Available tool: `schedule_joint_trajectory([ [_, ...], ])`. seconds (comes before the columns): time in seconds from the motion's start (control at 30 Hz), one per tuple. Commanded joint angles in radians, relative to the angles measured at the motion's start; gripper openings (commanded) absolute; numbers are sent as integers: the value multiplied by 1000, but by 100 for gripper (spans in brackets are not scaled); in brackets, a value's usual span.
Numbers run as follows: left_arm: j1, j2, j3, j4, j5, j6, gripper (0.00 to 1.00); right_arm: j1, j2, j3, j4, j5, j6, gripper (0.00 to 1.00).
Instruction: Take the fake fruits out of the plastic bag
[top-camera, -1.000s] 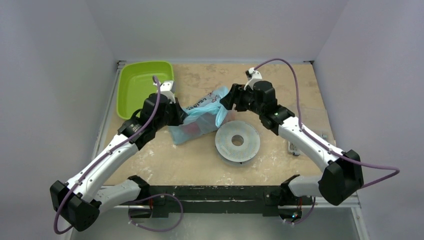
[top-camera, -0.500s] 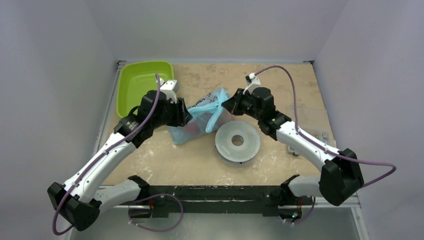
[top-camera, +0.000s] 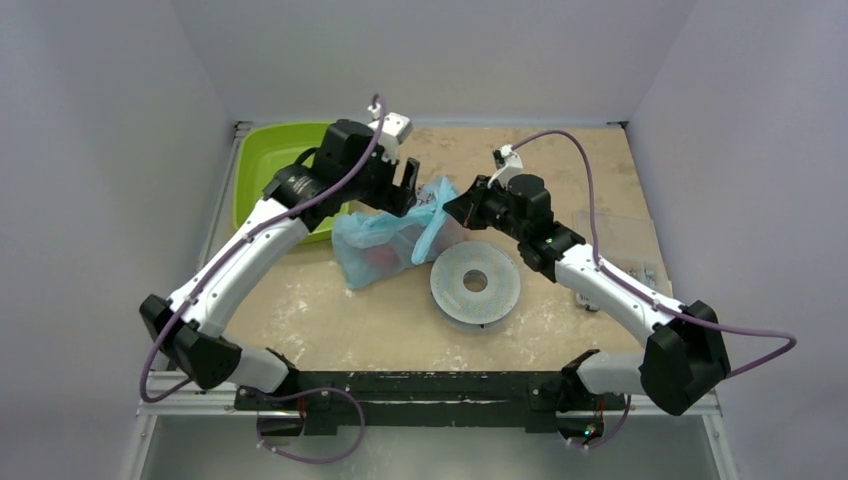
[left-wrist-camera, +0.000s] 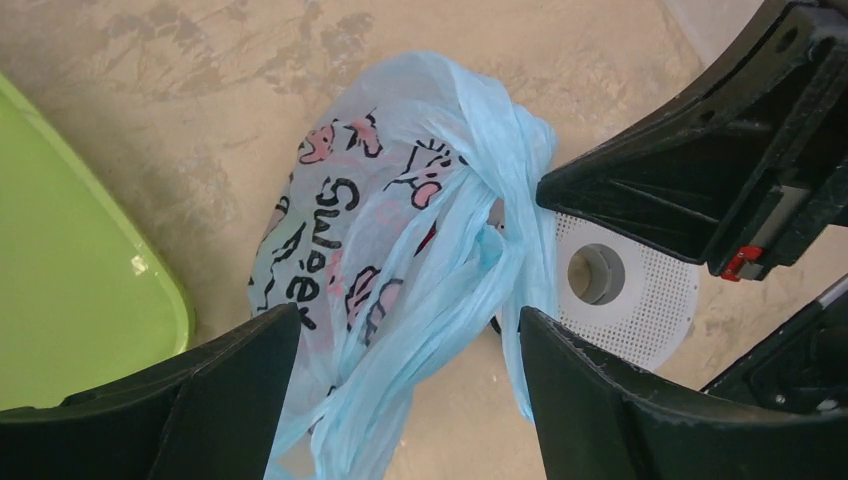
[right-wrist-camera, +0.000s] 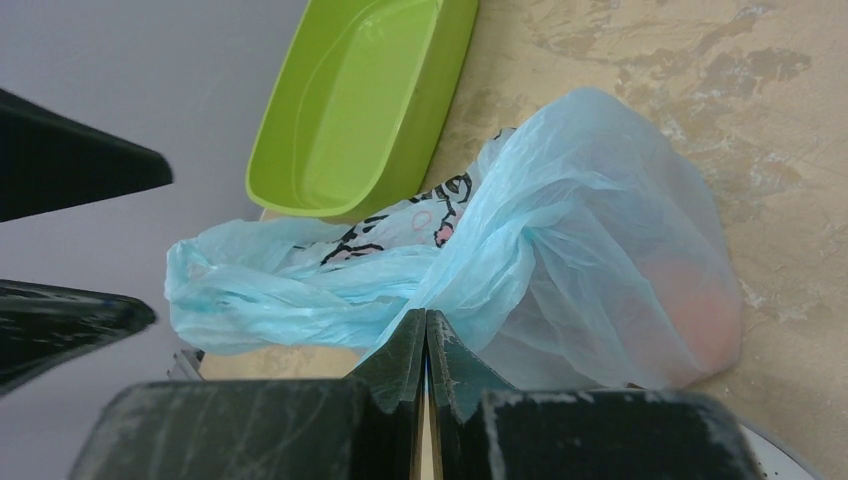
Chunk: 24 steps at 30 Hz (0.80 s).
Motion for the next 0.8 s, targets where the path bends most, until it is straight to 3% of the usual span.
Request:
schedule_joint_trajectory([
  [0.0, -56, 134, 133, -132, -9, 163, 84, 1, -37, 8, 29, 11, -12, 0],
  [0.2, -112, 223, 164, -146, -15, 193, 86, 2, -35, 5, 16, 13, -14, 0],
  [0.27, -118, 231, 160, -137, -59, 177, 77, 2, -32, 5, 13, 12, -16, 0],
  [0.4, -119, 215, 147, -136, -178, 116, 48, 1, -24, 12, -6, 25, -18, 0],
  [0.43, -119, 200, 137, -132, -201, 97, 45, 1, -23, 18, -18, 32, -18, 0],
  [0.5, -118, 163, 112, -112, -226, 52, 42, -6, -16, 25, -40, 41, 5, 11],
  [0.57, -119, 122, 72, -79, -219, 11, 40, -19, -8, 26, -40, 4, 40, 32],
  [0.63, -118, 83, 27, -47, -204, -31, 27, -19, 0, 31, -32, -20, 55, 47],
  [0.7, -119, 53, -6, -18, -195, -68, 18, -19, 9, 34, -22, -35, 72, 55],
  [0.77, -118, 29, -31, 10, -185, -92, 17, -19, 16, 43, -38, -15, 72, 61],
])
